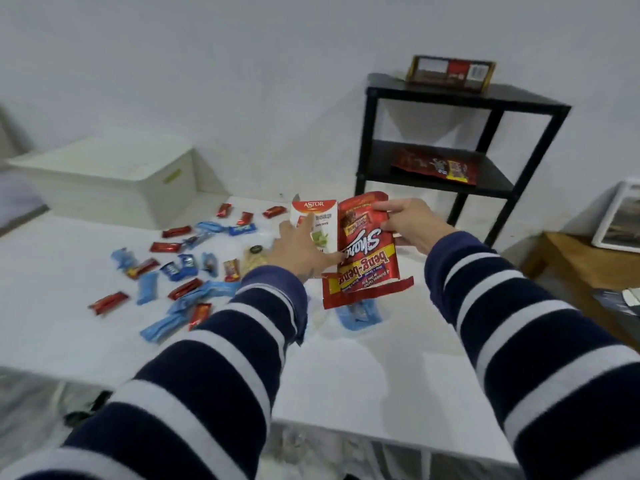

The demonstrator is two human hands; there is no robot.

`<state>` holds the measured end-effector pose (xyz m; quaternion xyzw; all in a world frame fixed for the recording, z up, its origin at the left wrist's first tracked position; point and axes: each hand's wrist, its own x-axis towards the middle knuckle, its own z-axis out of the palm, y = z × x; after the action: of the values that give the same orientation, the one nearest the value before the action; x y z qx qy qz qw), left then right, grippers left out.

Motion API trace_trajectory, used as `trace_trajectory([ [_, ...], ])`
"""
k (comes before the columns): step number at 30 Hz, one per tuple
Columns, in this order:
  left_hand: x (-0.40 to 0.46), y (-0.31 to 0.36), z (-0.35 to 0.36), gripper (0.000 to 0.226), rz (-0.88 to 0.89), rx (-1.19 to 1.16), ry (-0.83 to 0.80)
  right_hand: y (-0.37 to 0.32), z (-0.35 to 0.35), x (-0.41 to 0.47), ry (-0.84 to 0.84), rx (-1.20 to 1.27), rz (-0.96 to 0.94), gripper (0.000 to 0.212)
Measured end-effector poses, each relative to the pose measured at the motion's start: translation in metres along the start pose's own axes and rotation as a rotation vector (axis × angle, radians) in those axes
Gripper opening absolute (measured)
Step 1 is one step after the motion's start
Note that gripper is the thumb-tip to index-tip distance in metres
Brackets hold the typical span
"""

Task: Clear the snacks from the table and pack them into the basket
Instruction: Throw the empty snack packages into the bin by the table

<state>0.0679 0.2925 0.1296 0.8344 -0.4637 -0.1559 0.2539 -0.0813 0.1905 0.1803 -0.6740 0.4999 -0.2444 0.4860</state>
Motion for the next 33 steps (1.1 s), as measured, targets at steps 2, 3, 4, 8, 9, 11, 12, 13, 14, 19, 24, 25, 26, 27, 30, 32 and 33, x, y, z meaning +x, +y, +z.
trace_trajectory([
  [2, -0.017, -0.026, -0.027, 0.1, -0.035, -0.007, 0.05, -0.017, 0.032, -0.012, -0.045, 0.004, -0.027, 0.042],
  [3, -0.024, -0.04, -0.04, 0.099, -0.056, -0.01, 0.076, -0.024, 0.048, -0.017, -0.073, 0.008, -0.037, 0.042],
  [4, -0.03, -0.056, -0.052, 0.099, -0.079, -0.01, 0.106, -0.031, 0.066, -0.02, -0.108, 0.014, -0.048, 0.043],
  [8, -0.046, -0.124, -0.095, 0.098, -0.197, -0.013, 0.225, -0.055, 0.141, -0.026, -0.257, 0.011, -0.098, 0.045],
  [9, -0.049, -0.141, -0.103, 0.099, -0.23, -0.014, 0.246, -0.061, 0.16, -0.025, -0.288, 0.007, -0.106, 0.045],
  [11, -0.053, -0.175, -0.119, 0.099, -0.301, -0.014, 0.287, -0.073, 0.199, -0.021, -0.355, -0.011, -0.127, 0.045],
  [12, -0.055, -0.191, -0.126, 0.099, -0.337, -0.009, 0.309, -0.08, 0.219, -0.018, -0.392, -0.019, -0.138, 0.044],
  [13, -0.056, -0.207, -0.134, 0.099, -0.375, -0.004, 0.329, -0.086, 0.238, -0.015, -0.432, -0.025, -0.149, 0.044],
  [14, -0.057, -0.224, -0.141, 0.099, -0.414, -0.002, 0.345, -0.093, 0.259, -0.011, -0.473, -0.033, -0.161, 0.044],
  [19, -0.06, -0.301, -0.184, 0.1, -0.601, -0.014, 0.434, -0.133, 0.359, 0.001, -0.694, -0.069, -0.19, 0.044],
  [24, -0.085, -0.367, -0.216, 0.099, -0.769, -0.068, 0.539, -0.166, 0.46, -0.007, -0.884, -0.144, -0.245, 0.043],
  [25, -0.094, -0.38, -0.22, 0.099, -0.809, -0.079, 0.558, -0.17, 0.48, -0.012, -0.92, -0.161, -0.258, 0.044],
  [26, -0.103, -0.394, -0.224, 0.099, -0.849, -0.091, 0.573, -0.174, 0.5, -0.019, -0.96, -0.177, -0.266, 0.043],
  [27, -0.112, -0.408, -0.227, 0.099, -0.888, -0.101, 0.585, -0.177, 0.519, -0.027, -1.0, -0.193, -0.272, 0.043],
  [30, -0.142, -0.454, -0.24, 0.101, -1.007, -0.111, 0.609, -0.185, 0.58, -0.055, -1.107, -0.25, -0.306, 0.043],
  [32, -0.162, -0.486, -0.249, 0.102, -1.077, -0.126, 0.611, -0.19, 0.622, -0.074, -1.165, -0.272, -0.327, 0.043],
  [33, -0.172, -0.503, -0.254, 0.103, -1.11, -0.138, 0.612, -0.192, 0.644, -0.084, -1.189, -0.281, -0.331, 0.043],
])
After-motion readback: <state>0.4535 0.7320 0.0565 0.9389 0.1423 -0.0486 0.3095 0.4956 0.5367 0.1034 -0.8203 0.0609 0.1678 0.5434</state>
